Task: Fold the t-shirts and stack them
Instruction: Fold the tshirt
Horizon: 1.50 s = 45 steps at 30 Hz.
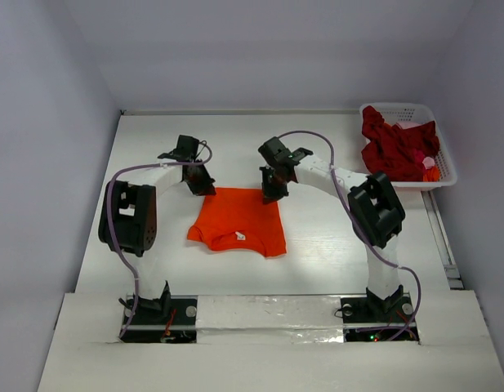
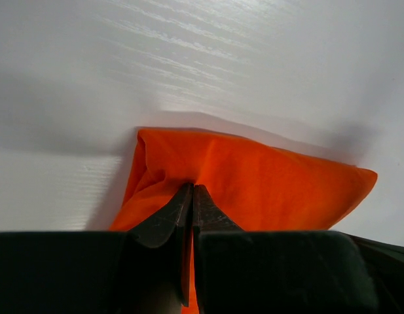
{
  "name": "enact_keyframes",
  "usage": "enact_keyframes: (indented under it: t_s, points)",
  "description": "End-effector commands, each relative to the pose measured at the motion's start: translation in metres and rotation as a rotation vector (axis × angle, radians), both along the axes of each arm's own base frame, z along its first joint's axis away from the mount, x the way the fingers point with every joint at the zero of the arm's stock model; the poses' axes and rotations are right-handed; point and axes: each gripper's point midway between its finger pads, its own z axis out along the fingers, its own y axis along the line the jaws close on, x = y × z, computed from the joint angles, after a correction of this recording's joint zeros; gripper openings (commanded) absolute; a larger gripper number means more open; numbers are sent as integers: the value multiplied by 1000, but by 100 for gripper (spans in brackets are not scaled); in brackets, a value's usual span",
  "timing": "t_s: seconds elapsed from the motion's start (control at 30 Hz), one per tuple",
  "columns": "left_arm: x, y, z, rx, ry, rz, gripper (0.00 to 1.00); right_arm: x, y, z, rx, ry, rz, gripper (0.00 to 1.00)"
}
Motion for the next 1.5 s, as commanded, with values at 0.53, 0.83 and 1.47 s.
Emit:
enact_keyframes:
  t_s: [0.53, 0.83, 1.47]
  points:
    - [6, -3, -19, 58, 78, -64, 0, 14, 8, -17, 94, 89, -49, 0]
    - [20, -6, -29, 62, 92, -67, 0, 32, -16, -21, 113, 126, -110, 0]
    - [58, -19, -28, 44, 83, -80, 0, 75, -23, -4, 124, 100, -102, 0]
